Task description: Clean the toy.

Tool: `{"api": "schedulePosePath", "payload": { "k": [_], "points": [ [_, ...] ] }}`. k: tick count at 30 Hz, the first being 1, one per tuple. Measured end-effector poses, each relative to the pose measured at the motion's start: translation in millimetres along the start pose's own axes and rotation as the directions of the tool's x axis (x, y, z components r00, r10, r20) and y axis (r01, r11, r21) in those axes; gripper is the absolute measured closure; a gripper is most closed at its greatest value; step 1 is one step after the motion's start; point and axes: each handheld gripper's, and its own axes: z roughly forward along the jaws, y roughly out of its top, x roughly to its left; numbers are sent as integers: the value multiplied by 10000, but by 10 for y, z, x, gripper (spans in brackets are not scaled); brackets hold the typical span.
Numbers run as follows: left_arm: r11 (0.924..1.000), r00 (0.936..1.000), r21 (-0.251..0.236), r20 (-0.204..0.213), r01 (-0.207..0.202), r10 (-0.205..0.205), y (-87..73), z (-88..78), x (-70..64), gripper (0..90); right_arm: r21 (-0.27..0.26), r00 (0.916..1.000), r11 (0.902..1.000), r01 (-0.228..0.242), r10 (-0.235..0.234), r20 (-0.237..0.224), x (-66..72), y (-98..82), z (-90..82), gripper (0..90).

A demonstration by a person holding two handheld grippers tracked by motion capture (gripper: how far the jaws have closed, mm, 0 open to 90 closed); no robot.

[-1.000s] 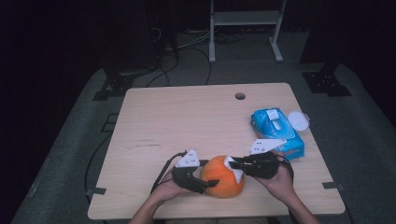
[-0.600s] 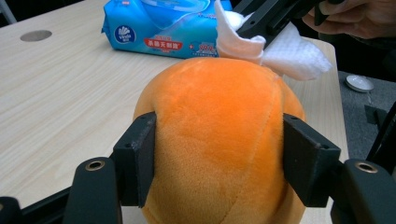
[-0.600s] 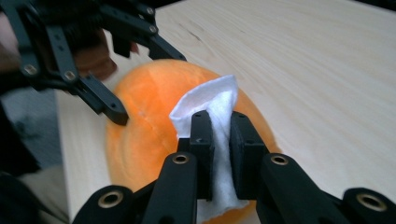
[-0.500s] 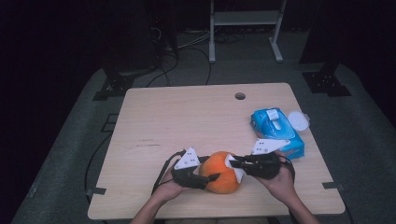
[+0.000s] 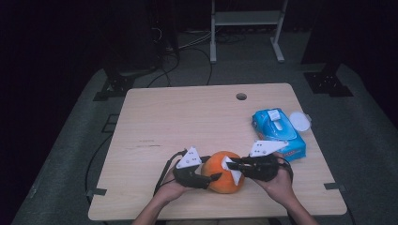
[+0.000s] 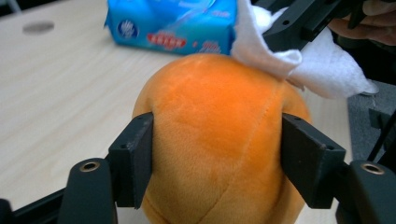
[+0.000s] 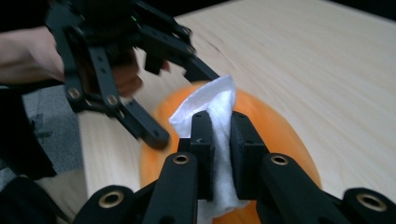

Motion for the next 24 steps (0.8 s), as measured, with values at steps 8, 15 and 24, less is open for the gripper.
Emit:
{"api": "schedulePosePath", "payload": {
  "k": [8,15,24],
  "points": [
    [9957,9956,7,102,928,-928,-89,21,149,91,721,9997,9971,-230,231,-12,-136,-139,0,804],
    [9938,9919,12,624,1112,-1111,-105,30,149,295,693,9999,9975,-152,146,92,-102,-104,8,803],
    [9953,9943,-31,-465,-965,963,102,-69,-66,347,-322,10000,9995,76,-74,55,3,64,-57,803]
  ]
}}
